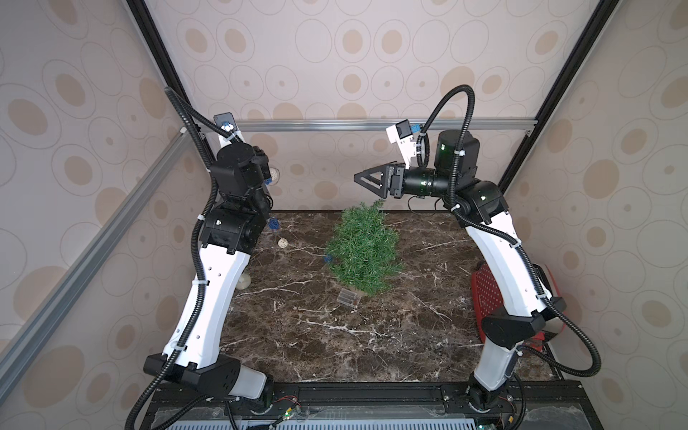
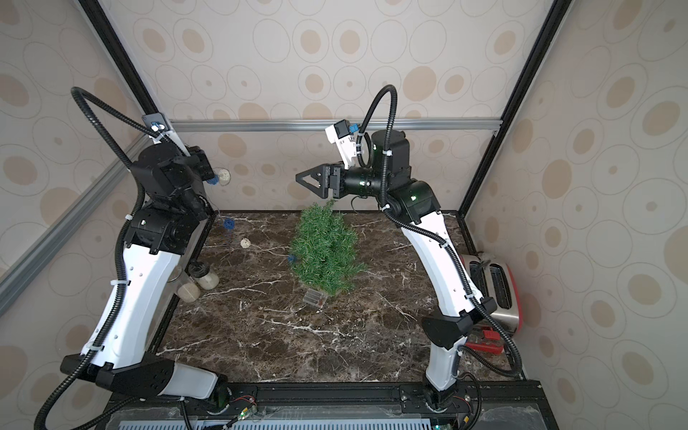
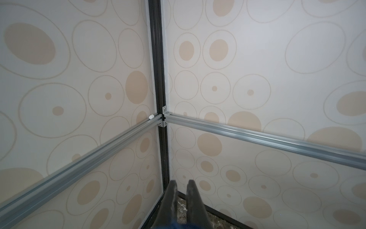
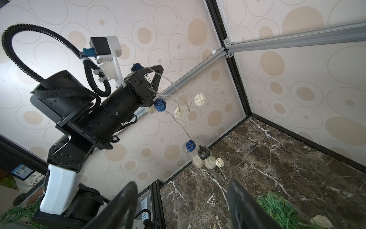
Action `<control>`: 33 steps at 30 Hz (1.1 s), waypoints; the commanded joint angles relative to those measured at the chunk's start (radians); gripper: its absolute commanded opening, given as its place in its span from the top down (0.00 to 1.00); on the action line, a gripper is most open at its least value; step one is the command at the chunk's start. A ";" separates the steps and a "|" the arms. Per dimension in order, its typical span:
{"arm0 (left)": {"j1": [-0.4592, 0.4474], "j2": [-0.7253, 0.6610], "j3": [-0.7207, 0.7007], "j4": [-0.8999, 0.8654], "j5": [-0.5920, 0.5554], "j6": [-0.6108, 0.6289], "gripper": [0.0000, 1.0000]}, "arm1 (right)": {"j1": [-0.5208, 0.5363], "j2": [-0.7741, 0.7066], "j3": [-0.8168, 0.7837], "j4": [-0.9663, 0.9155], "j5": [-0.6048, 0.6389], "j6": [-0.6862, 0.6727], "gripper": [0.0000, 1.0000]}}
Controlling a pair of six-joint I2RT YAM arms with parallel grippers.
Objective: Remove string lights from the small christmas tree
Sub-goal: Remove the light string from the Christmas tree.
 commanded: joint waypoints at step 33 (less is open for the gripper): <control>0.018 0.064 0.278 -0.198 0.198 -0.096 1.00 | 0.507 0.300 -0.060 -0.081 0.776 -0.524 0.23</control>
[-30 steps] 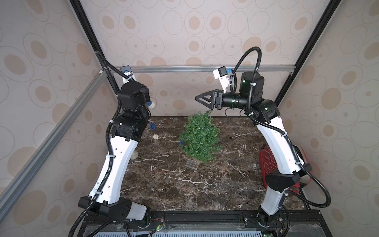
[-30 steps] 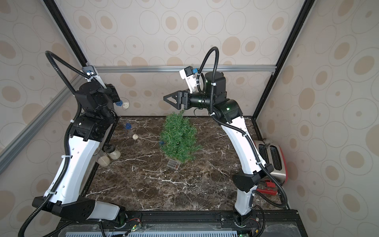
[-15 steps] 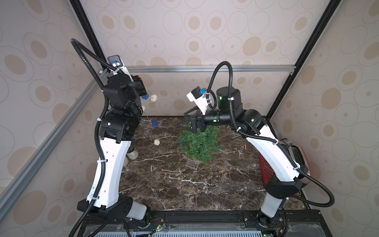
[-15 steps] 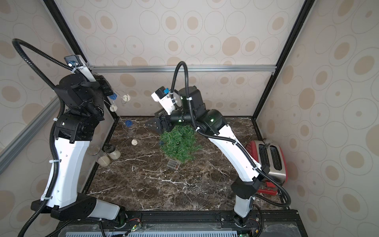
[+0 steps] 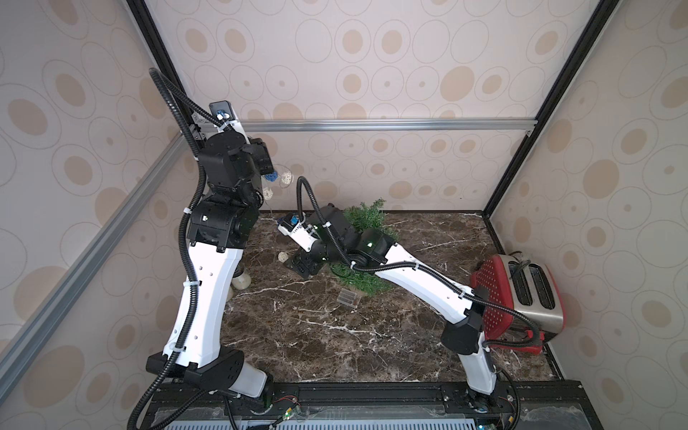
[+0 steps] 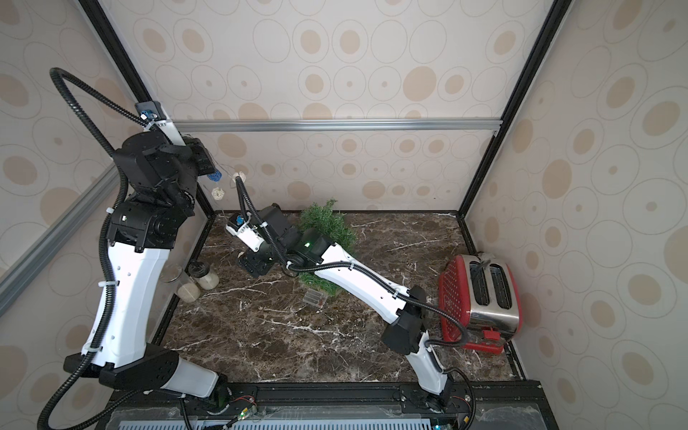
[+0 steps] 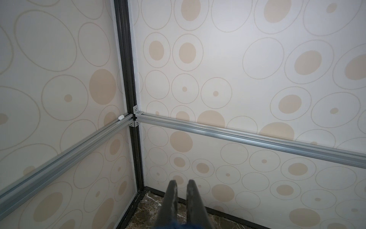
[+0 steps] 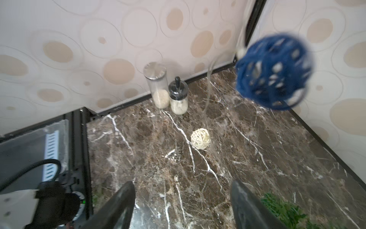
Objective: Remove string lights from the small christmas tree
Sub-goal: Remove the light string from the Christmas tree.
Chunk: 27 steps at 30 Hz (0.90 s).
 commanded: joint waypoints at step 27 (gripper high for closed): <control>0.007 -0.048 -0.017 0.008 0.050 -0.041 1.00 | -0.033 0.199 0.043 0.469 0.040 0.037 0.47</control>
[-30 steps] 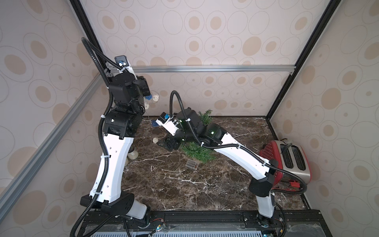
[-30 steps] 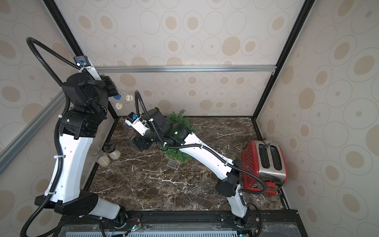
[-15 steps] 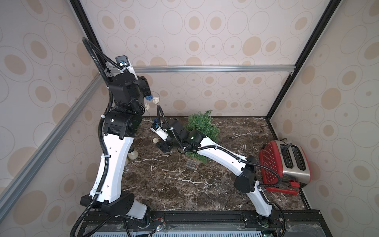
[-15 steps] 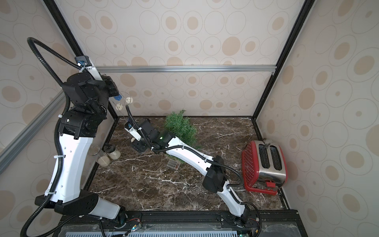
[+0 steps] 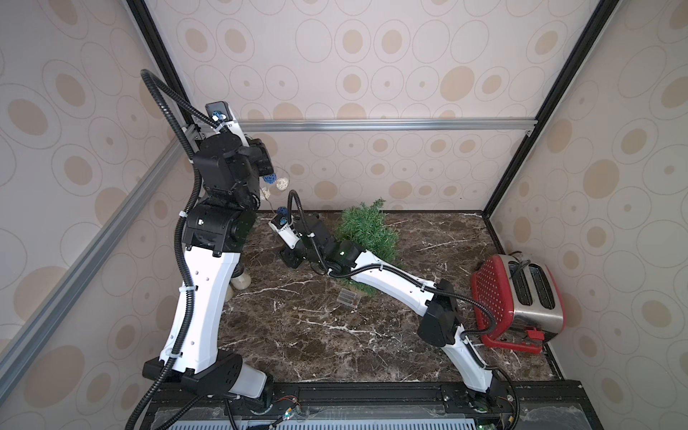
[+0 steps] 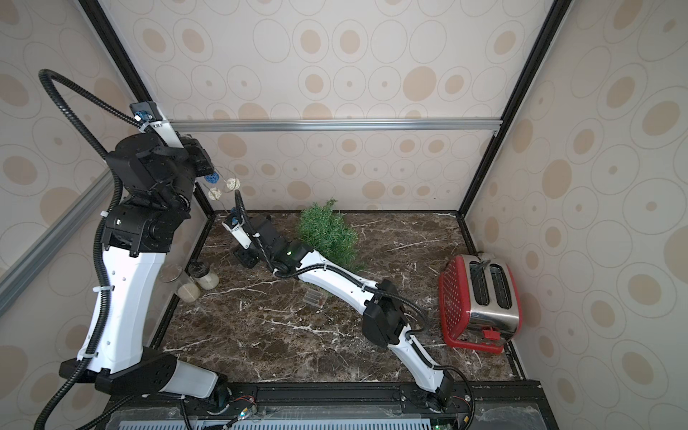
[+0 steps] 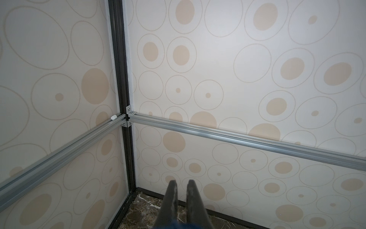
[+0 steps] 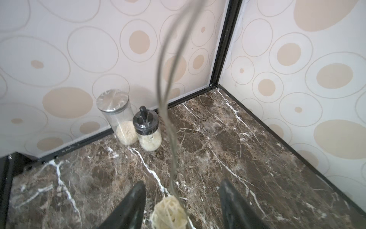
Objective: Remove string lights from the small christmas tree
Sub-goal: Remove the light string from the Christmas tree.
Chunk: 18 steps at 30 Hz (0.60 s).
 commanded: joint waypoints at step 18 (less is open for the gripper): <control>0.011 -0.101 -0.221 0.071 -0.050 -0.053 1.00 | -0.030 0.130 0.290 0.025 -0.020 0.095 1.00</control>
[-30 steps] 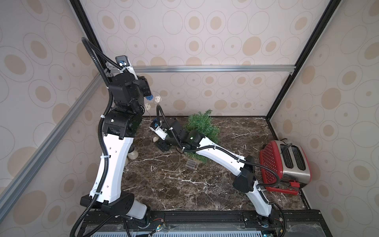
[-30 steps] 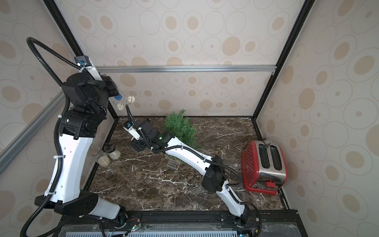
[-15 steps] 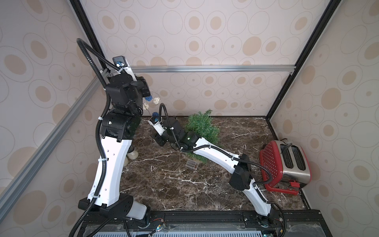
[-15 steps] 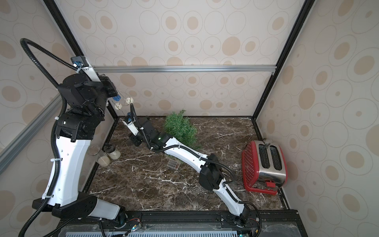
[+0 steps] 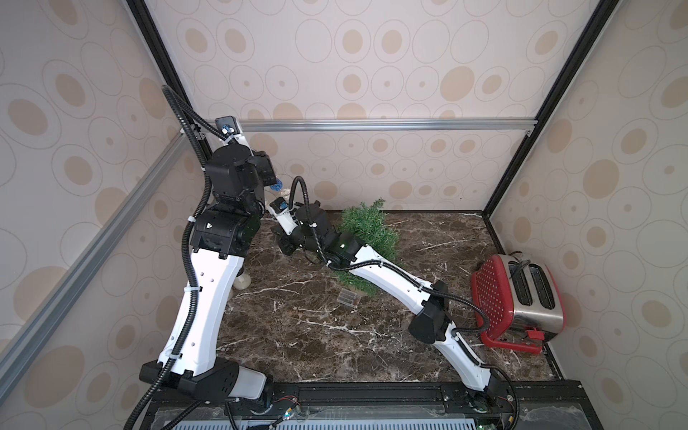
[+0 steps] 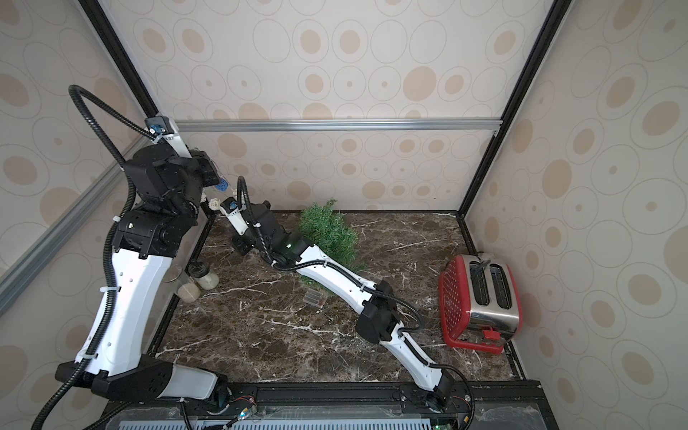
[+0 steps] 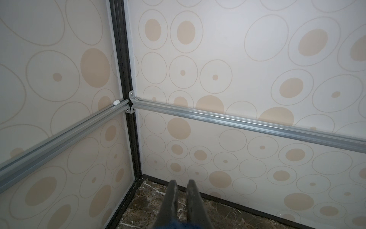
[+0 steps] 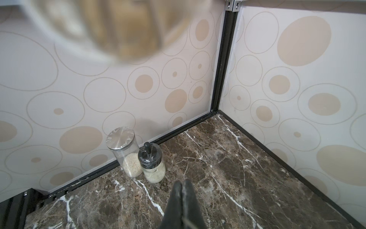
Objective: Remove string lights from the small christmas tree
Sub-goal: Remove the light string from the Christmas tree.
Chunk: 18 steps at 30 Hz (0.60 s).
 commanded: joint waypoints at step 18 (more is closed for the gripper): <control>0.307 -0.179 -0.390 0.022 0.229 -0.418 1.00 | -0.030 -0.147 -0.256 0.146 -0.054 0.095 1.00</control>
